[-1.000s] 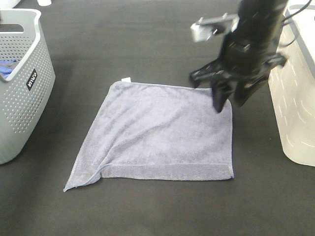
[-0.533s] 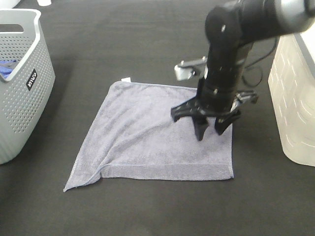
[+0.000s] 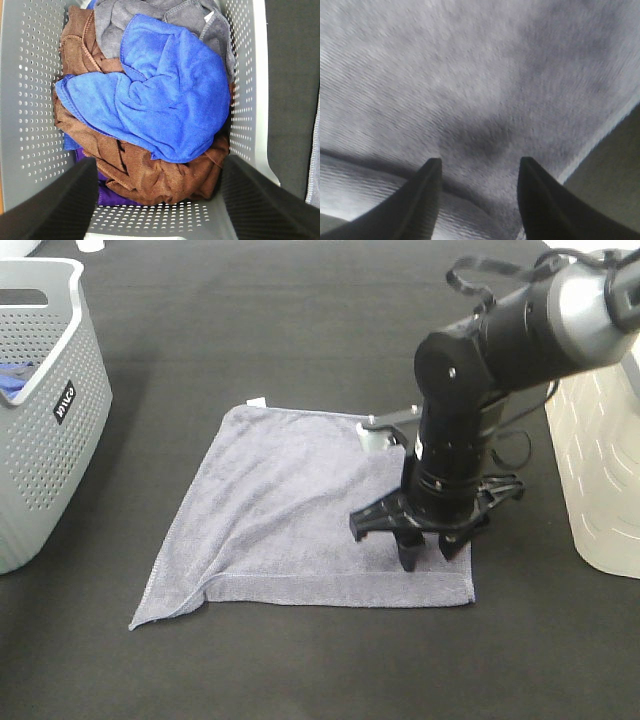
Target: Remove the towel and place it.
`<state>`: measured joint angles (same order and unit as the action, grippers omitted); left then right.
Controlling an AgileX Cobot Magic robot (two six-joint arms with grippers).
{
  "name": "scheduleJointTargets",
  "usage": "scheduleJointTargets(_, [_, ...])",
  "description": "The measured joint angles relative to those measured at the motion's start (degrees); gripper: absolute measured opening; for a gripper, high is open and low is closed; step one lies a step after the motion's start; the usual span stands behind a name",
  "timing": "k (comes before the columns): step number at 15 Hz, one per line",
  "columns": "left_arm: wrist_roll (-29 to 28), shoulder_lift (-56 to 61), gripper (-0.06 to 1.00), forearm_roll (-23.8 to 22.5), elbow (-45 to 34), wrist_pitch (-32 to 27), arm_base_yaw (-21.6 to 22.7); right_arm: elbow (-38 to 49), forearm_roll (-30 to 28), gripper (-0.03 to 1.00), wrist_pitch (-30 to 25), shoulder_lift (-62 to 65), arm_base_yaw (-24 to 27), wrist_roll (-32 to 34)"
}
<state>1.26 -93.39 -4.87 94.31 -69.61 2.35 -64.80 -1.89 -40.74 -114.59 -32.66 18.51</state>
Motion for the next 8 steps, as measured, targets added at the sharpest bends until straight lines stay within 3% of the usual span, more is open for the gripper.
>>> scheduleJointTargets(3, [0.00,0.00,0.65,0.00,0.00,0.00,0.00,1.55,-0.06,0.43,-0.17,-0.11,0.00,0.00])
scheduleJointTargets(8, [0.00,0.00,0.65,0.00,0.00,0.00,0.00,6.47,0.57,0.43,-4.87,4.41,0.00,-0.52])
